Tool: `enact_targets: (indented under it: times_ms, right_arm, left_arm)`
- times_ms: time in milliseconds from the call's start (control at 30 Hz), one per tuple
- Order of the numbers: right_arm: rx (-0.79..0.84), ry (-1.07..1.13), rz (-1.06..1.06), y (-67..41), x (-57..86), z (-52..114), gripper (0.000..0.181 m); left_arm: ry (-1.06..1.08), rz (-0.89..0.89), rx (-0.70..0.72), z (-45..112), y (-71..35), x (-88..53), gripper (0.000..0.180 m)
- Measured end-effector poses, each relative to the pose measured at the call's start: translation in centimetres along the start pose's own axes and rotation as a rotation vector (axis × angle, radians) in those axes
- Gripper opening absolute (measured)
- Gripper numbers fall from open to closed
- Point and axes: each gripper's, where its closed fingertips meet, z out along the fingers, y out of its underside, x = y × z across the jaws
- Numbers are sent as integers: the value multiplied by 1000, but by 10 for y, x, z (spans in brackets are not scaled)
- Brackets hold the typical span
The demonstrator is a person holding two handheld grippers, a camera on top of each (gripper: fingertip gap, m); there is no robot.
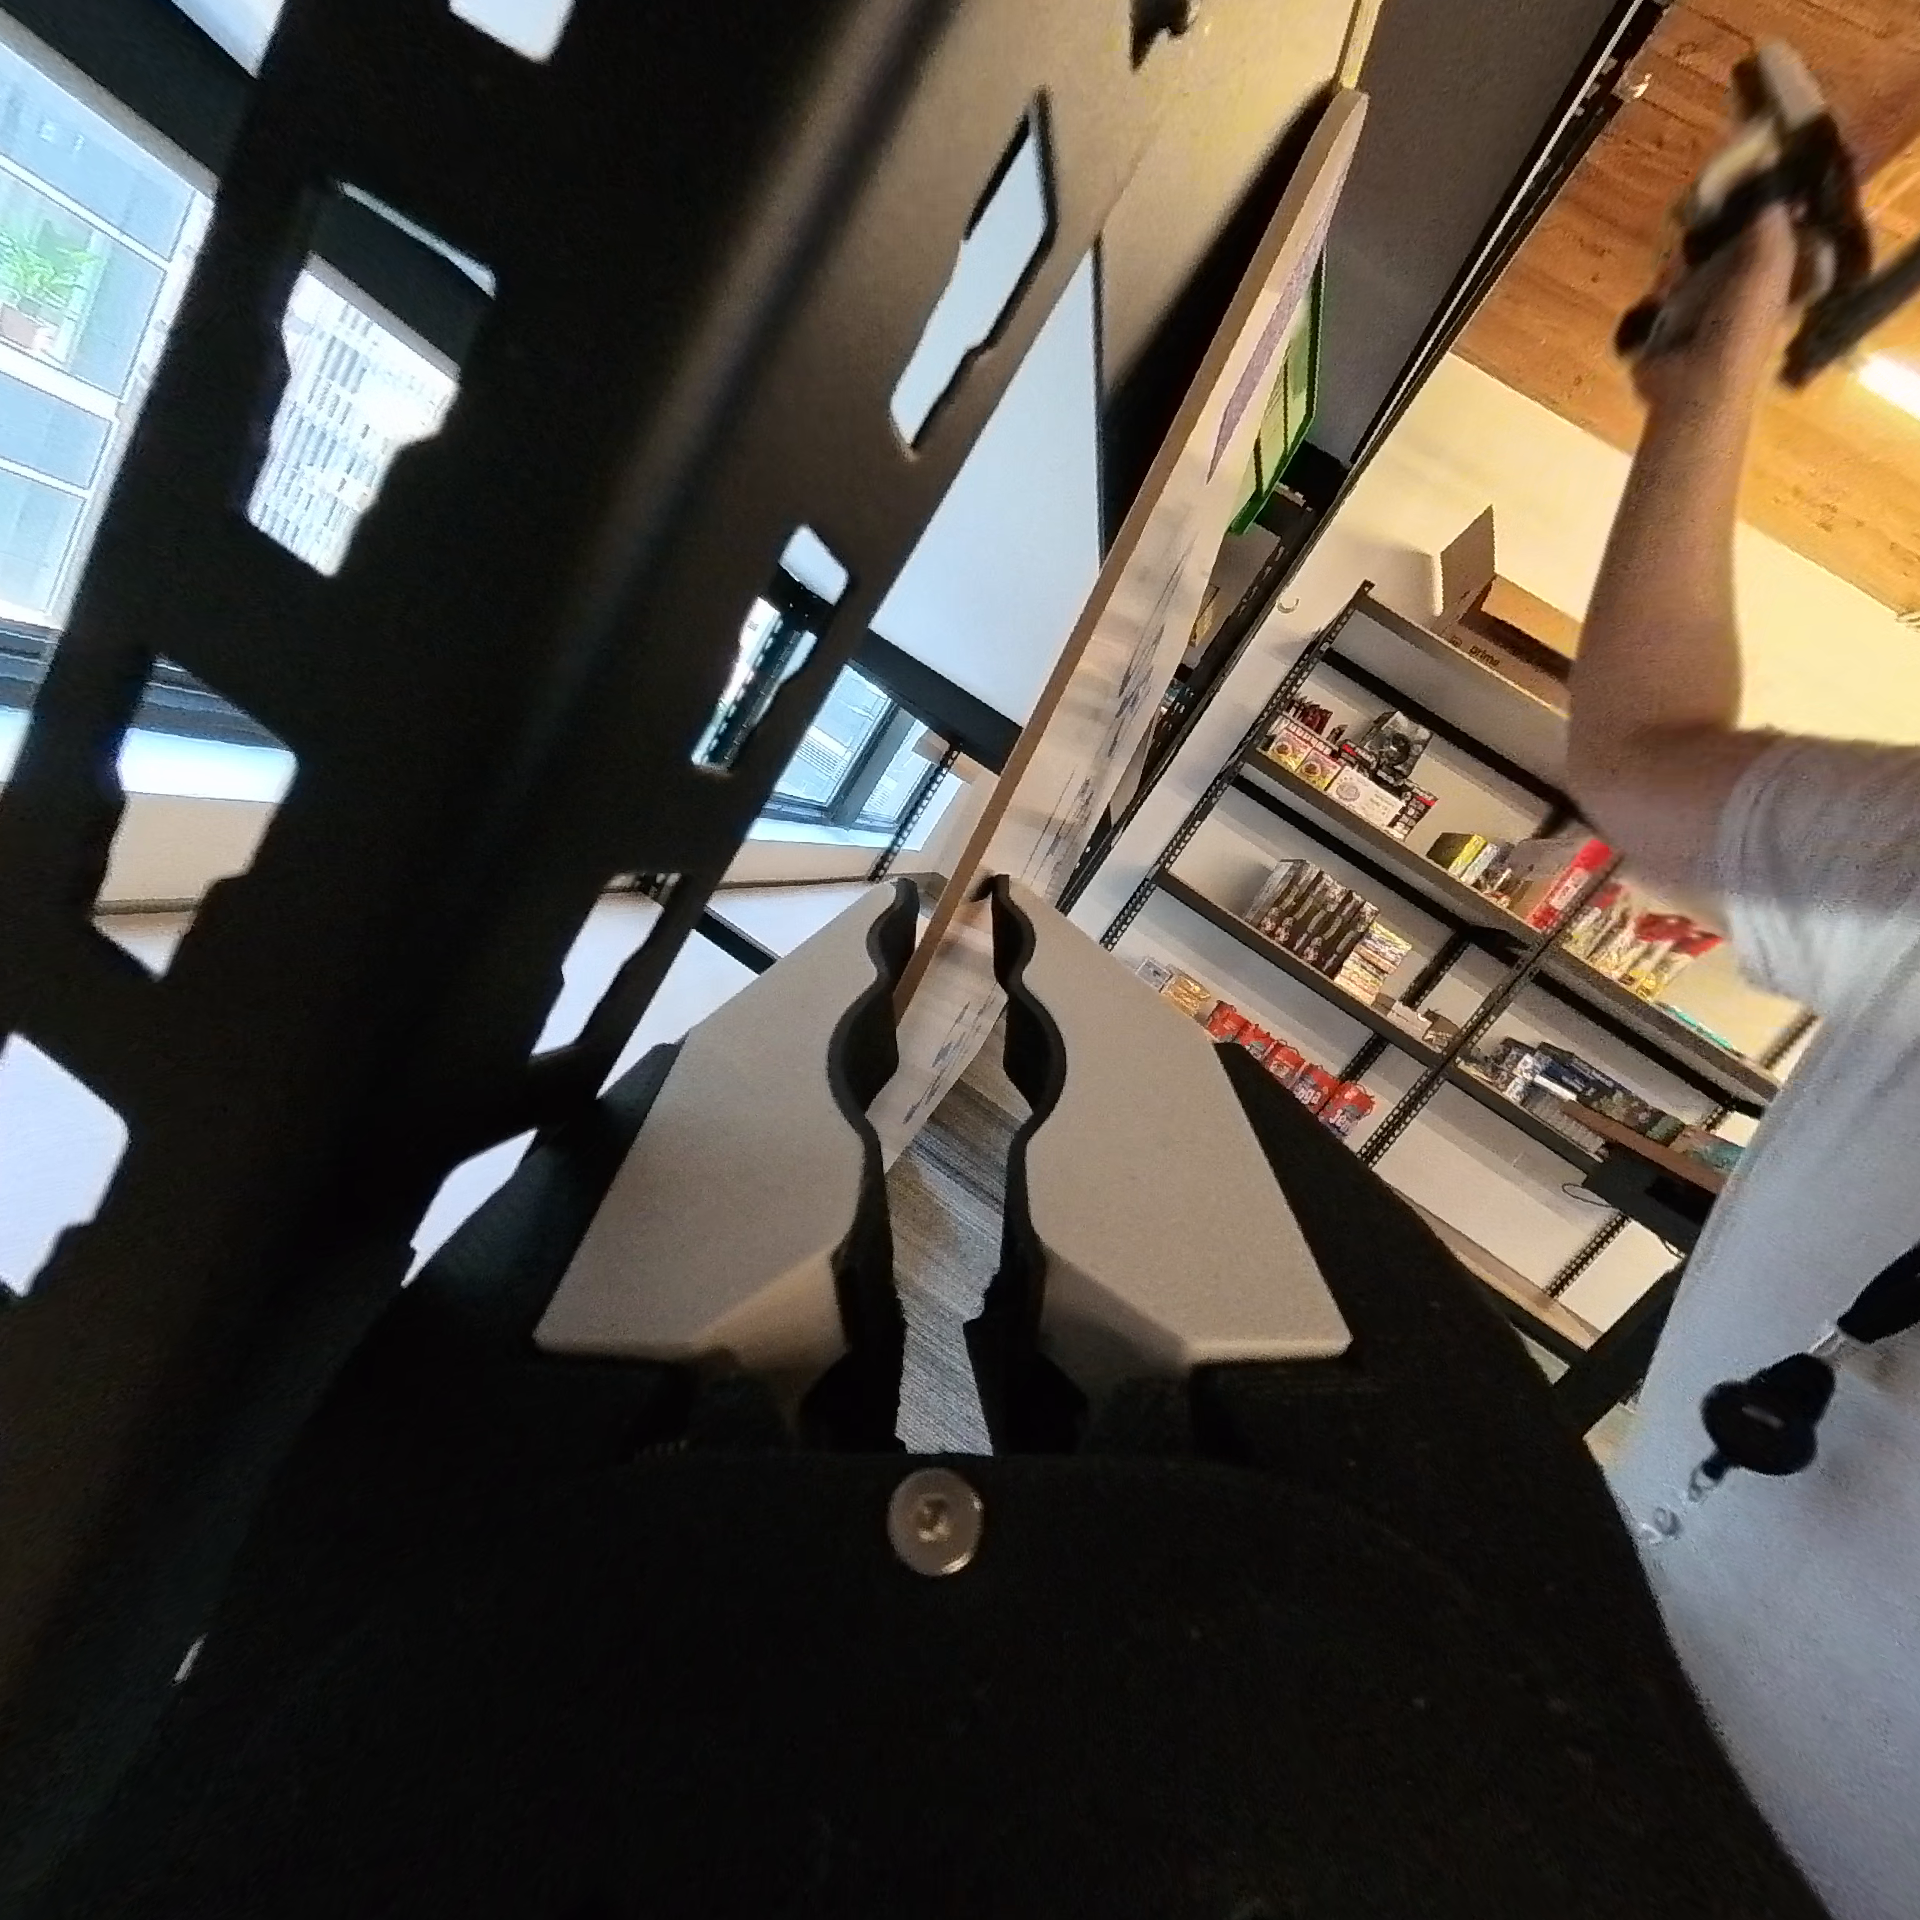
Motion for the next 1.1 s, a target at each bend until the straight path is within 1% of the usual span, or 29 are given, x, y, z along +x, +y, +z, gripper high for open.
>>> enact_targets:
  times_ms: [33,67,100,133,167,267,300,367,433,500,567,600,667,700,733,800,833,900,1000,1067,1100]
  right_arm:
    - [-73,45,-23,-8,27,28,29]
    - [-184,56,-34,-3,48,53,35]
    - [-312,75,-17,9,68,73,37]
    - [-394,75,6,20,82,87,34]
    - [-442,69,33,30,91,98,33]
    - [-590,44,144,62,103,117,41]
    - [-634,46,180,72,105,120,45]
    - [-587,56,256,68,112,132,43]
    - [-637,69,318,74,117,138,41]
    - [-696,64,320,83,116,144,42]
    - [-780,101,288,96,122,145,49]
    - [-802,114,272,101,125,146,48]
    - [-790,106,283,107,125,151,40]
    - [-769,68,302,108,120,155,29]
    - [-764,11,304,108,111,156,14]
    - [-754,-8,267,106,110,154,7]
    - [-725,11,217,102,114,154,7]
    - [-602,-23,112,79,108,155,7]
    - [-327,-108,-6,13,69,144,7]
    - [-177,-211,-64,-32,16,114,7]
    - [-142,-287,-102,-45,-19,92,7]
  left_arm:
    - [0,-2,-1,0,0,0,12]
    - [-1,-4,-3,0,0,0,12]
    - [-1,-7,-5,0,0,0,12]
    - [1,-10,-7,0,0,0,12]
    - [2,-13,-9,0,0,0,12]
    - [7,-20,-16,0,0,0,12]
    - [8,-20,-17,-1,0,0,12]
    - [9,-25,-20,-1,0,0,12]
    - [9,-26,-21,-1,0,1,12]
    - [11,-22,-18,-1,0,0,12]
    - [15,-22,-20,-1,0,1,11]
    - [16,-24,-22,-1,0,1,12]
    - [18,-28,-26,-1,1,1,12]
    - [17,-30,-28,-1,1,1,12]
    - [17,-31,-29,-1,1,1,12]
    - [18,-27,-26,-1,1,1,12]
    - [17,-25,-25,-1,1,1,11]
    - [18,-24,-25,-1,1,1,11]
    - [17,-23,-24,-1,0,1,11]
    - [17,-23,-23,-1,0,1,11]
    - [18,-24,-25,-1,1,1,11]
